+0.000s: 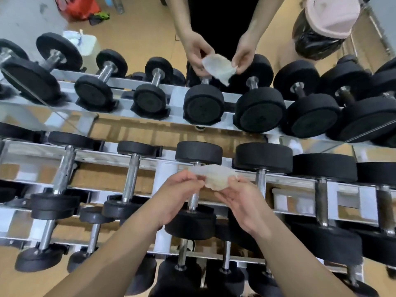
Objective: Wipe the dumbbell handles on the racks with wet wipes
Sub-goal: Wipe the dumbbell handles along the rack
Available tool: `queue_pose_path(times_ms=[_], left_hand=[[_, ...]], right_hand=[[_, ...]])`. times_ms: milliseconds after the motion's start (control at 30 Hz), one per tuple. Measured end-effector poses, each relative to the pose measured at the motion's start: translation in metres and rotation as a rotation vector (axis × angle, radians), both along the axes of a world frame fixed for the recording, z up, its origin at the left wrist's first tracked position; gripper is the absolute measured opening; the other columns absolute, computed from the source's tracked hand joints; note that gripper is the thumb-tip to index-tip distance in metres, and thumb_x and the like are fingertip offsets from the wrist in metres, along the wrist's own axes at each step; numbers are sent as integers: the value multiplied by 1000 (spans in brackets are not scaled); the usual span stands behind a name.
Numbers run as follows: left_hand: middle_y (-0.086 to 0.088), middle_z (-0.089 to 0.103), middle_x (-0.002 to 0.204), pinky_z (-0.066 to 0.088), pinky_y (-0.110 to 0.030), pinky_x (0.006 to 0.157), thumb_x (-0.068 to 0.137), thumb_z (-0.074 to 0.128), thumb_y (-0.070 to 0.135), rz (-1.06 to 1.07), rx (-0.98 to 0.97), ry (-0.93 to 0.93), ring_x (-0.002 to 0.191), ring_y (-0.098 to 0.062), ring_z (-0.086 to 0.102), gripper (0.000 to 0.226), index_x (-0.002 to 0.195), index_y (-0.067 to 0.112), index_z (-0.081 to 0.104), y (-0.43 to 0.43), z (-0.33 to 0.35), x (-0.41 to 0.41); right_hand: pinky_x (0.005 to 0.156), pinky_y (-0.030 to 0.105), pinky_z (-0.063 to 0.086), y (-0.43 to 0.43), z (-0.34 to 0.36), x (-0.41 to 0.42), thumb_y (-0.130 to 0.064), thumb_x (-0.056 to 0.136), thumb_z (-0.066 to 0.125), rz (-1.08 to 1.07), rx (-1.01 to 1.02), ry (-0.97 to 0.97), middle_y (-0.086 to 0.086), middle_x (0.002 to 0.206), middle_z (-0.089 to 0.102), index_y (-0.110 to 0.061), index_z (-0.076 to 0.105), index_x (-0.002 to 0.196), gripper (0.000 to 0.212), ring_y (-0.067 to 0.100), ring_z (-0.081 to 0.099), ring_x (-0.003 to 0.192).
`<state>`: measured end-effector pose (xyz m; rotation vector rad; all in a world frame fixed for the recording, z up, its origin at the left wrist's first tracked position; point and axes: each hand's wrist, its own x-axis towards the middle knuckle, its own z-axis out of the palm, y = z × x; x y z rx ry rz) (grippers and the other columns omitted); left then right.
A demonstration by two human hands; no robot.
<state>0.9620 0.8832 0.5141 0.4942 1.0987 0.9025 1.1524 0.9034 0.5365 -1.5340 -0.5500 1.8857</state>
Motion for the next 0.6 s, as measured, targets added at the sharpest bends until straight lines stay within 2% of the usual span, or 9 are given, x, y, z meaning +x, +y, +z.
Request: queue_pose_path(times_ms=[33, 100, 167, 200, 267, 333, 433, 467, 600], left_hand=[[-13, 75, 110, 46, -42, 111, 85, 71, 9, 8, 15, -42, 111, -25, 68, 8, 79, 14, 70, 2, -2, 1], [-17, 75, 108, 47, -42, 109, 85, 74, 12, 38, -4, -80, 112, -30, 70, 7, 85, 12, 68, 3, -2, 6], [-20, 74, 112, 52, -42, 103, 81, 81, 32, 31, -91, -94, 109, -31, 71, 41, 107, 7, 62, 3, -4, 13], [-21, 72, 117, 54, -41, 99, 82, 80, 44, -38, -136, -132, 110, -30, 71, 59, 120, 3, 60, 1, -5, 17], [-18, 69, 121, 52, -39, 95, 92, 65, 60, -190, -217, -274, 114, -29, 66, 73, 139, 4, 58, -6, -4, 22], [-13, 70, 114, 50, -37, 94, 99, 57, 59, -176, -261, -325, 110, -26, 65, 64, 137, 8, 61, -10, -6, 23], [-10, 61, 84, 54, -30, 74, 92, 74, 30, 13, -247, -279, 77, -19, 61, 27, 107, 8, 69, -6, -9, 17], [-11, 59, 82, 56, -31, 71, 91, 76, 24, 65, -268, -266, 73, -19, 60, 23, 106, 8, 68, -5, -8, 13], [-20, 72, 104, 61, -42, 87, 100, 61, 13, 179, -342, -314, 89, -26, 72, 26, 123, 2, 65, -1, -18, -13]], right_hand=[[106, 48, 50, 1, -1, 2, -15, 109, 45, 7, -9, 2, 18, 124, 73, -3, 62, 131, 30, 30, 70, 116], [106, 55, 50, 0, -2, 1, -19, 110, 46, 23, -28, 7, 19, 124, 72, -2, 61, 129, 30, 33, 70, 116], [101, 57, 54, -2, -1, -4, -22, 109, 49, 42, -40, 31, 22, 121, 72, -2, 60, 127, 29, 37, 70, 114], [96, 56, 57, -2, 1, -7, -22, 108, 50, 46, -47, 45, 23, 119, 72, -1, 60, 125, 29, 39, 70, 110], [88, 57, 60, -2, 5, -14, -24, 107, 53, 52, -60, 83, 26, 110, 71, -2, 61, 121, 26, 41, 67, 99], [85, 57, 60, 2, 8, -20, -25, 106, 56, 67, -39, 78, 25, 102, 70, -3, 64, 116, 26, 38, 67, 92], [70, 48, 62, 8, 5, -26, -23, 104, 61, 70, 8, 6, 26, 103, 74, 1, 67, 113, 27, 38, 71, 86], [70, 47, 62, 9, 1, -27, -23, 102, 63, 76, 21, -39, 25, 104, 75, -1, 69, 111, 25, 37, 73, 86], [85, 56, 60, 12, -13, -38, -23, 96, 71, 72, -37, -114, 17, 93, 78, -7, 75, 101, 17, 32, 73, 82]])
